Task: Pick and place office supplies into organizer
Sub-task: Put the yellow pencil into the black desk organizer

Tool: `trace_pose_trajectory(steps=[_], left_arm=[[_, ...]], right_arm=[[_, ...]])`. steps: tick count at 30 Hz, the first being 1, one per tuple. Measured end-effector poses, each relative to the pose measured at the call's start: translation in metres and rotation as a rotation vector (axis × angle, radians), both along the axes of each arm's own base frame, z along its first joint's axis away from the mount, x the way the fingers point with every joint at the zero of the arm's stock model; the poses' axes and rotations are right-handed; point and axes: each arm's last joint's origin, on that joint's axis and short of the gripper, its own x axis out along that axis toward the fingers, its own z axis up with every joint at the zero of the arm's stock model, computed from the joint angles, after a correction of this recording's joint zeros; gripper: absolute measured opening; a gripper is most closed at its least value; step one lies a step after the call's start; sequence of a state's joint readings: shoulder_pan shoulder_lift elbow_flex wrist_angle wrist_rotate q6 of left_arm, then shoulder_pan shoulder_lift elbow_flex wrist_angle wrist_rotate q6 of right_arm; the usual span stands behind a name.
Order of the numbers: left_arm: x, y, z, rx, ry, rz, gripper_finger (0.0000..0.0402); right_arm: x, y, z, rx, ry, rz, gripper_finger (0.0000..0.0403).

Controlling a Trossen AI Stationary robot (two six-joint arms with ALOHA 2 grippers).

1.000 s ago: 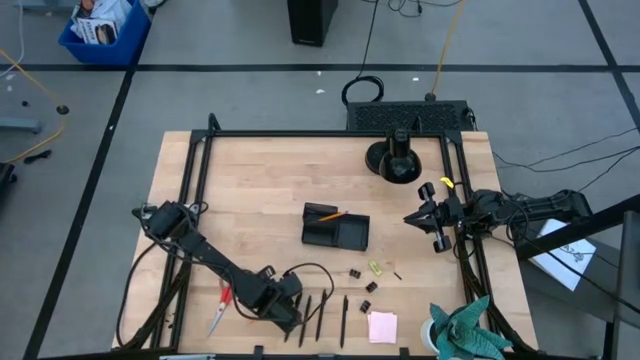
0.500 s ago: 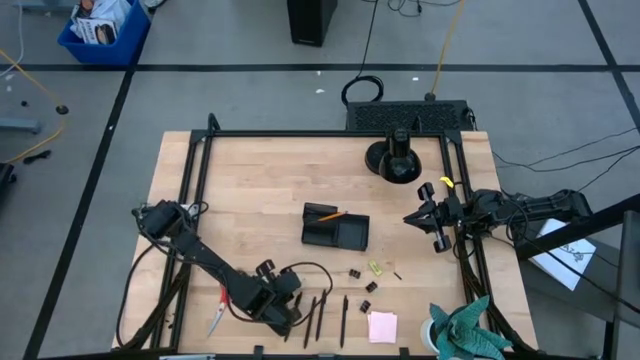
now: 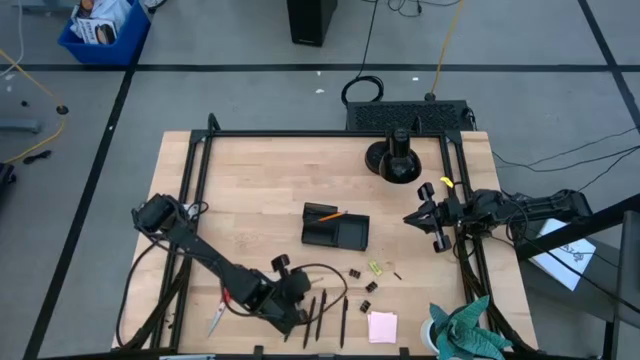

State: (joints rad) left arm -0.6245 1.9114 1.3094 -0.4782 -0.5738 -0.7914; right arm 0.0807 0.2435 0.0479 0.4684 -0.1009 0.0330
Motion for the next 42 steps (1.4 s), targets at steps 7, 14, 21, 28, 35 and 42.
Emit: trace_pose_trajectory(steps=[7,14,21,28,35,42], left_arm=[[0.018,0.003,0.016,0.034,-0.137,-0.119,0.0012],[0.032,0.011,0.051,0.125,-0.318,-0.278,0.0016],[0.034,0.036,0.098,0.300,-0.454,-0.368,0.0015],[0.031,0.071,0.135,0.368,-0.529,-0.463,0.0010],[0.039,0.116,0.147,0.359,-0.551,-0.500,0.0022],[0.051,0.155,0.140,0.278,-0.544,-0.624,0.0004]], right_arm=[[0.001,0.000,-0.001,-0.001,0.009,0.000,0.0020],[0.001,0.000,-0.001,-0.001,0.014,0.000,0.0020],[0.001,0.000,-0.001,-0.001,0.015,0.000,0.0020],[0.001,0.000,-0.001,-0.001,0.015,0.002,0.0020],[0.001,0.000,-0.001,-0.002,0.016,0.003,0.0020],[0.001,0.000,-0.001,-0.014,0.014,0.001,0.0020]])
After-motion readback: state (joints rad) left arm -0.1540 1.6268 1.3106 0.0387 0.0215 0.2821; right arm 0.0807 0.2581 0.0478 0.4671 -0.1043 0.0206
